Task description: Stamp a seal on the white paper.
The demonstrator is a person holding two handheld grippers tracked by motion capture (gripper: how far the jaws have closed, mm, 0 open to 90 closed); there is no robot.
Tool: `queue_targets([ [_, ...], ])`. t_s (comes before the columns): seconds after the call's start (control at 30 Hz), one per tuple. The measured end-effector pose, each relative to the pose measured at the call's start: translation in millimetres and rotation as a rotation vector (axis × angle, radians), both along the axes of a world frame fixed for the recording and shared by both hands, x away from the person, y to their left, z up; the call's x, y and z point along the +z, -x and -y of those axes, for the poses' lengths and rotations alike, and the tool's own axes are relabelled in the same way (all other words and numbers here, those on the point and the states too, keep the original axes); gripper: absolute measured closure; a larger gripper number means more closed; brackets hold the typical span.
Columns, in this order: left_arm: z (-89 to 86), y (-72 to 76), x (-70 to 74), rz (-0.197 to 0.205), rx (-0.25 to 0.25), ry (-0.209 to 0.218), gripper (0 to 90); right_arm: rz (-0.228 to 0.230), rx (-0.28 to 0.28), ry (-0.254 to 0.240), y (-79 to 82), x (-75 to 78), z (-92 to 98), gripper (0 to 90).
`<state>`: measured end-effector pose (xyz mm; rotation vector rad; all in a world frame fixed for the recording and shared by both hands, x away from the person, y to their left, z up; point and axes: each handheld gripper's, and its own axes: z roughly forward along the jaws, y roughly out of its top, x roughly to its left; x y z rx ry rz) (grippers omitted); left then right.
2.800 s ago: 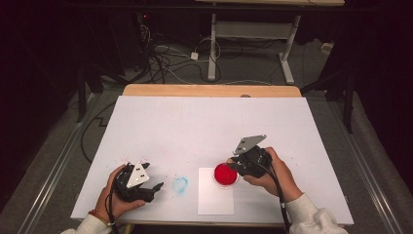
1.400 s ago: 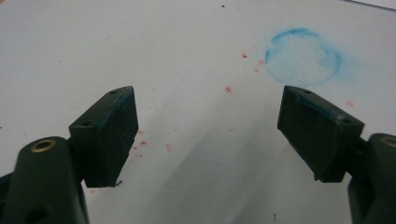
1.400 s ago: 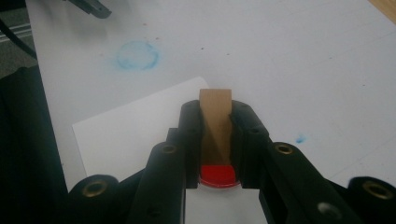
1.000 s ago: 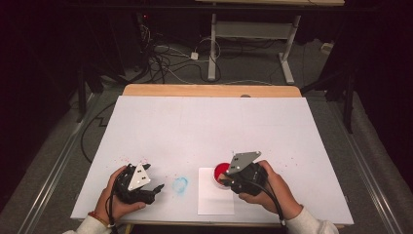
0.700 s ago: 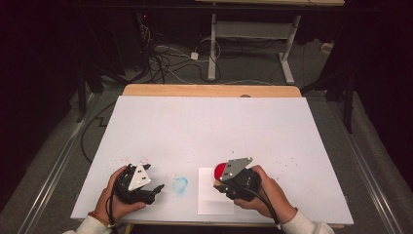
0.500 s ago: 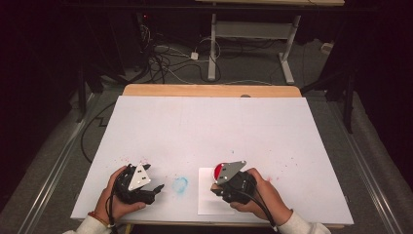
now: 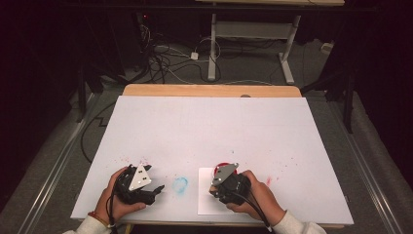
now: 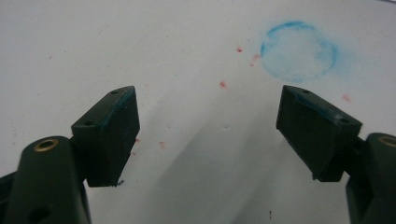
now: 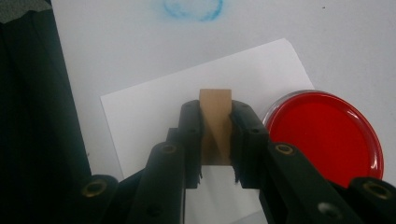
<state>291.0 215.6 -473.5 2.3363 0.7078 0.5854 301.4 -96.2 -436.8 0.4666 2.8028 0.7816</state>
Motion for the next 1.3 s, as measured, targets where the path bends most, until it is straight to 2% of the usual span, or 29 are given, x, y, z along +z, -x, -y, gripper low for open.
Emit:
queue_targets([
  [0.5,-0.6,0.2,0.4,0.002,0.0,0.003,20.4,-0.01,-0.016,0.057,-6.2,-9.9,-2.3,75.7],
  [0.63,-0.7,0.3,0.6,0.004,0.0,0.003,20.4,-0.026,-0.005,0.07,-8.3,-14.0,-3.6,75.7],
  [0.8,0.0,0.4,0.4,0.004,-0.002,0.0,20.4,-0.054,-0.006,0.072,-12.4,-14.4,-3.3,76.0],
  [1.07,1.5,1.6,1.5,0.011,-0.004,-0.004,20.4,-0.048,0.003,0.087,-12.1,-14.9,-4.7,76.1],
  [1.3,1.6,1.4,1.5,0.011,-0.003,-0.006,20.4,-0.054,0.003,0.08,-13.0,-15.4,-4.1,76.1],
])
